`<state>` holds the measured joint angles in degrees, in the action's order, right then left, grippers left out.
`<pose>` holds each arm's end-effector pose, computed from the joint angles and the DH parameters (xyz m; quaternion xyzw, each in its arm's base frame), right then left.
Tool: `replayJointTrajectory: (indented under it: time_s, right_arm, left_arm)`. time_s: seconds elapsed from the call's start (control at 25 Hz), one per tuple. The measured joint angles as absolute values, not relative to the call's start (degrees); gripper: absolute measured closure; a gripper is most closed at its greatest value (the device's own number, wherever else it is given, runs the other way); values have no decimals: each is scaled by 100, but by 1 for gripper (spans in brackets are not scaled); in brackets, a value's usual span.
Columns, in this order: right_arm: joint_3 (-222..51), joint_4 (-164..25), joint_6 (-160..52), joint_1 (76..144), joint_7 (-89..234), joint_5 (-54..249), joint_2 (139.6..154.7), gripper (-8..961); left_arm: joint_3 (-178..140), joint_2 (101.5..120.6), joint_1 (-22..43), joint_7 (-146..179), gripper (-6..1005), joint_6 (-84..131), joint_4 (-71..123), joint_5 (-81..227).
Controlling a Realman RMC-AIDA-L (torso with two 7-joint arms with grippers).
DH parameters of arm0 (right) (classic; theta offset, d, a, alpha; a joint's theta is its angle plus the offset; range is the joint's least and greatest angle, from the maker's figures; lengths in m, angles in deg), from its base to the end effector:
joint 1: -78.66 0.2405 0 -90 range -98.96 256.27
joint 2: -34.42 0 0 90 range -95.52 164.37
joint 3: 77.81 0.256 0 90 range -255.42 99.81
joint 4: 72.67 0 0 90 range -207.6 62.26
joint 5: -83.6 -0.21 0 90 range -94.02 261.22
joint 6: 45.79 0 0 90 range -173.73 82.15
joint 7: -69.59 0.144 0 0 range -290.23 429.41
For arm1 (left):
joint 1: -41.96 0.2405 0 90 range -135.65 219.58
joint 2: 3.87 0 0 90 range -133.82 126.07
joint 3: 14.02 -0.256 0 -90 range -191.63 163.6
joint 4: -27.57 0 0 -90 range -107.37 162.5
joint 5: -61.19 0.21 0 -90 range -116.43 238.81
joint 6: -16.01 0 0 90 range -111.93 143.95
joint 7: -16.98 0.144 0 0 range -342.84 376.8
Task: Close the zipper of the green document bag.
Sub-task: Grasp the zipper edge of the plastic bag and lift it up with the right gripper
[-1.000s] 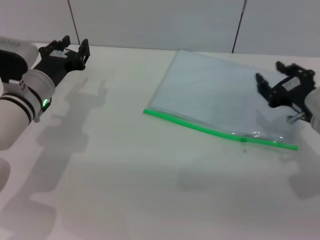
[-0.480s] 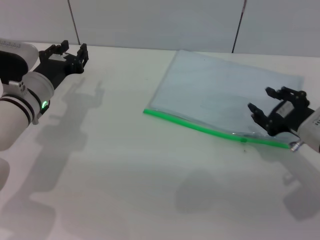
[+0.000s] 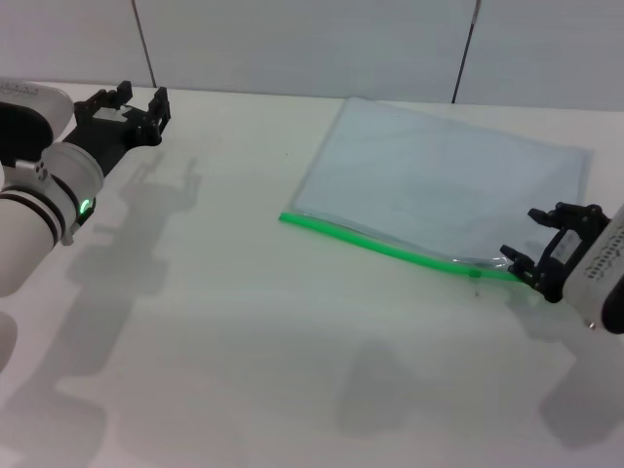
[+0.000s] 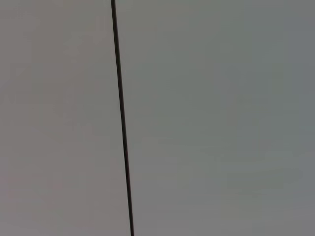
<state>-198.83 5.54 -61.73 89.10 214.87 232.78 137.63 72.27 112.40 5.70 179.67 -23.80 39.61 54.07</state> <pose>0.2525 0.3271 -0.0264 -0.9106 0.0487 -0.0624 0.4057 -0.3058 0.4187 -0.0020 -0.7397 -0.2774 -0.2193 0.5725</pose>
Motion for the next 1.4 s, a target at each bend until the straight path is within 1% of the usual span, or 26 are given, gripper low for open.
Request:
replayJointTrajectory:
  time_s: [0.12,0.24,0.4,0.44,0.48,0.56,0.88,1.16,1.4]
  right_arm:
    - [-19610,743,-6620,8787,21007,23282,13988,420]
    - [-19191,995,-7103,8580,20361,23289,14308,422]
    - [-18612,1154,-7623,8323,19431,23295,14823,422]
    - [-18510,1156,-7705,8282,19239,23296,14920,422]
    - [-18437,1166,-7786,8254,19088,23296,14981,421]
    - [-18366,1198,-7972,8227,18922,23294,15024,421]
    - [-18345,1319,-8568,8256,18910,23820,15027,418]
    - [-18375,1442,-8568,8208,19176,24484,15048,416]
    - [-18470,1343,-8553,8302,19486,24945,15047,415]
  left_arm:
    - [7241,11240,583,17967,515,-2380,3961,5407]
    - [7260,11238,596,17967,515,-2381,3961,5406]
    - [7271,11236,608,17967,515,-2381,3961,5391]
    - [7272,11235,610,17967,515,-2381,3961,5387]
    - [7273,11235,612,17967,515,-2381,3961,5385]
    - [7274,11234,614,17967,515,-2381,3961,5383]
    - [7283,11216,639,17967,515,-2374,3952,5366]
    - [7291,11201,677,17967,515,-2371,3952,5363]
    - [7291,11196,677,17967,514,-2371,3952,5363]
